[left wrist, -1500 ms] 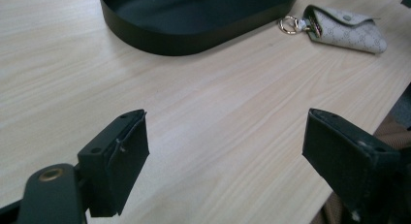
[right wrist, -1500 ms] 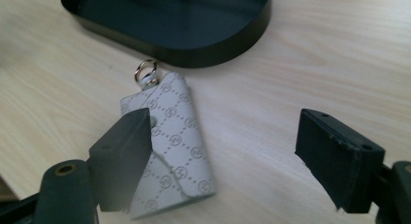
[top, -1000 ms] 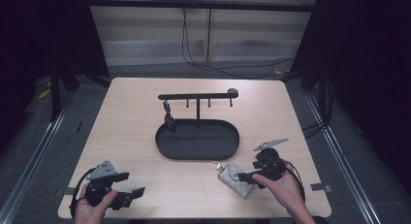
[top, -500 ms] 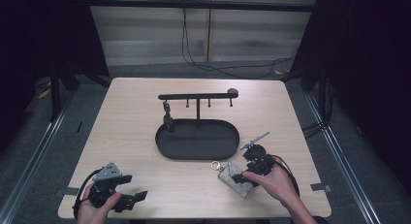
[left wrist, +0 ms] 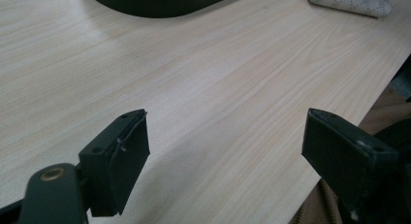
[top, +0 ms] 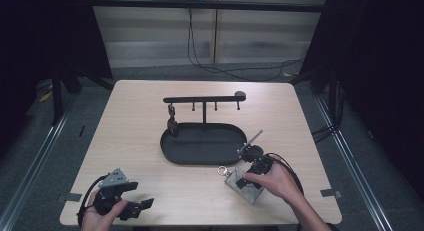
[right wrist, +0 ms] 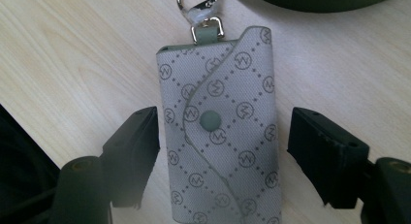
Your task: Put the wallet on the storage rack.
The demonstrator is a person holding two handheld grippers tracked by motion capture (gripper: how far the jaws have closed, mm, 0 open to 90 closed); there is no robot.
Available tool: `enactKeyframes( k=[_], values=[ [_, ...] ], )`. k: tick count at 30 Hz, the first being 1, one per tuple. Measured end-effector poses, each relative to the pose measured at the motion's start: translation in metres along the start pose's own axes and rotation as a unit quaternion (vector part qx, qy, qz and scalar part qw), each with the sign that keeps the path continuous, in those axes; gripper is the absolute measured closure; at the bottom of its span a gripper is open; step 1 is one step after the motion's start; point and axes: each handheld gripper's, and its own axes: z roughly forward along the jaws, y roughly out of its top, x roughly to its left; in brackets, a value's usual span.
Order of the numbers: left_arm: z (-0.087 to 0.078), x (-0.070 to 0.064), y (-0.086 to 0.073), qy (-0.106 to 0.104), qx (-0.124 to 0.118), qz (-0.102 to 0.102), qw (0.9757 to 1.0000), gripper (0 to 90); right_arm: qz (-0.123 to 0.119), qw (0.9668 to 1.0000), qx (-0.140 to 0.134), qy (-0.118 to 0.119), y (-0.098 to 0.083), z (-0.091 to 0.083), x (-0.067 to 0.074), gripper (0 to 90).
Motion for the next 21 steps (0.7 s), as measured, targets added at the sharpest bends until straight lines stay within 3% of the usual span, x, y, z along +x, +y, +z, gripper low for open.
enactKeyframes(
  k=[9, 21],
  values=[
    [-0.001, 0.001, 0.0, -0.002, -0.001, -0.001, 1.0, 17.0, 0.001, 0.9992, 0.039, 0.0, 0.011, 0.009, 0.0, 27.9],
    [0.0, 0.001, 0.0, 0.0, -0.001, -0.002, 1.0, 17.0, -0.011, 0.9984, 0.056, -0.001, 0.015, 0.019, 0.003, 25.5]
  ],
)
